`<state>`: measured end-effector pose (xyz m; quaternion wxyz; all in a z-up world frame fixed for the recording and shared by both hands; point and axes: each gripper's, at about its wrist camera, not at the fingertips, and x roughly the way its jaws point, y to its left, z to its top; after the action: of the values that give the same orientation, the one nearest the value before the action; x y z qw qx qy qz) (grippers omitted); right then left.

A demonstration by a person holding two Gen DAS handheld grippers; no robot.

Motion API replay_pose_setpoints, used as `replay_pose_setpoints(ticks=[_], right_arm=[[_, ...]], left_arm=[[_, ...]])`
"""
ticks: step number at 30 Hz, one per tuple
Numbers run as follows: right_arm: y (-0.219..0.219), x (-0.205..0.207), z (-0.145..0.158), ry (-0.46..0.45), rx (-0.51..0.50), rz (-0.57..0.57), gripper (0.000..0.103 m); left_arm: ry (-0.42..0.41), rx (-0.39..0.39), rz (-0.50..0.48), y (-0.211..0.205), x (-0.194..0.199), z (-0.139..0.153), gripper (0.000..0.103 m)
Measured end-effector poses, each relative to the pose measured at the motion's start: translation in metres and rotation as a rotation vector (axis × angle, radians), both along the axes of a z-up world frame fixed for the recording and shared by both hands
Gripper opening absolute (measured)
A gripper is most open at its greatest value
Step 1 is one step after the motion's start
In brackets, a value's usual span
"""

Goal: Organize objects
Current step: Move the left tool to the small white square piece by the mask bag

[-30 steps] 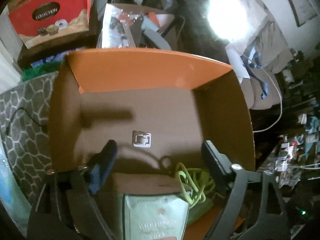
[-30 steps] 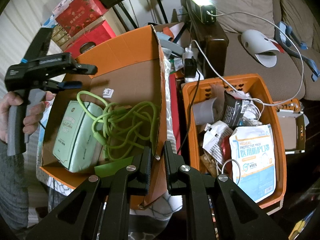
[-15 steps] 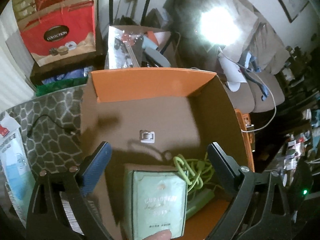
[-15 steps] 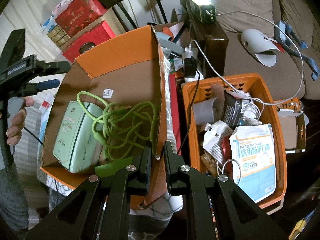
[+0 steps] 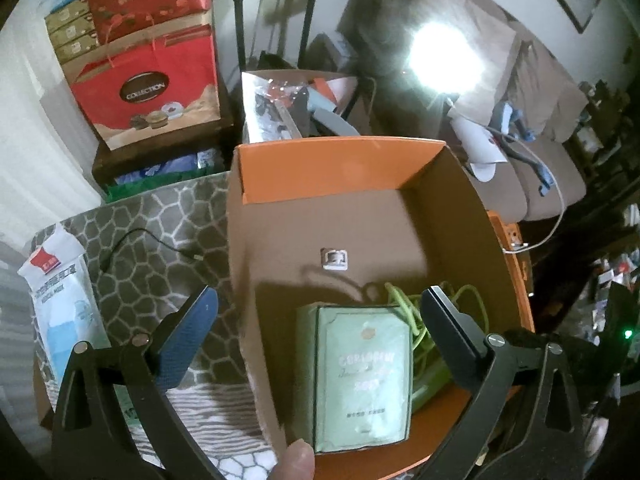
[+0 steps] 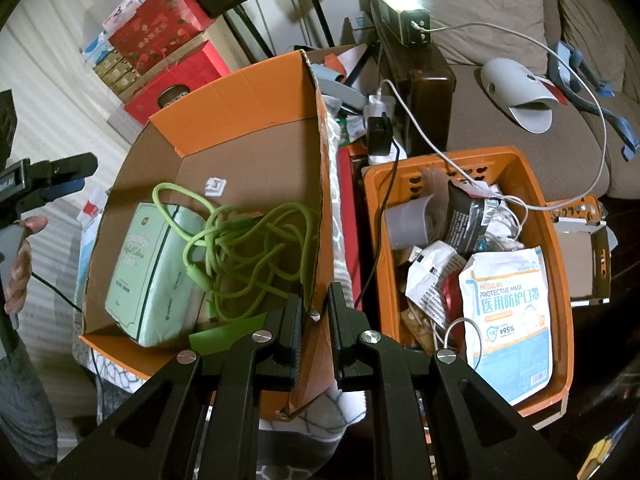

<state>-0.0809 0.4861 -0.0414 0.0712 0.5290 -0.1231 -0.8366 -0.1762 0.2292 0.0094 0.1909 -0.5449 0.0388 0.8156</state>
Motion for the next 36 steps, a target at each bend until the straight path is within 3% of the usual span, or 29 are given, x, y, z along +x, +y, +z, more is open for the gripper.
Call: replay_pose_setpoints(ticks=[4, 16, 24, 28, 36], right_arm=[[0.000, 0.000, 0.000, 0.000, 0.001, 0.000, 0.011], [0.000, 0.000, 0.000, 0.001, 0.002, 0.000, 0.012], [0.001, 0.000, 0.000, 0.000, 0.000, -0.001, 0.012], [0.000, 0.000, -0.001, -0.001, 0.000, -0.002, 0.012], [0.001, 0.000, -0.001, -0.001, 0.001, -0.001, 0.012]], left_arm=[[0.002, 0.008, 0.017, -0.013, 0.004, -0.001, 0.103], [0.085, -0.082, 0.058, -0.076, 0.023, -0.003, 0.103], [0.012, -0.065, 0.078, -0.142, 0.029, -0.018, 0.103], [-0.006, -0.098, 0.094, -0.165, 0.034, -0.033, 0.103], [-0.063, -0.065, 0.122, -0.197, 0.045, -0.061, 0.103]])
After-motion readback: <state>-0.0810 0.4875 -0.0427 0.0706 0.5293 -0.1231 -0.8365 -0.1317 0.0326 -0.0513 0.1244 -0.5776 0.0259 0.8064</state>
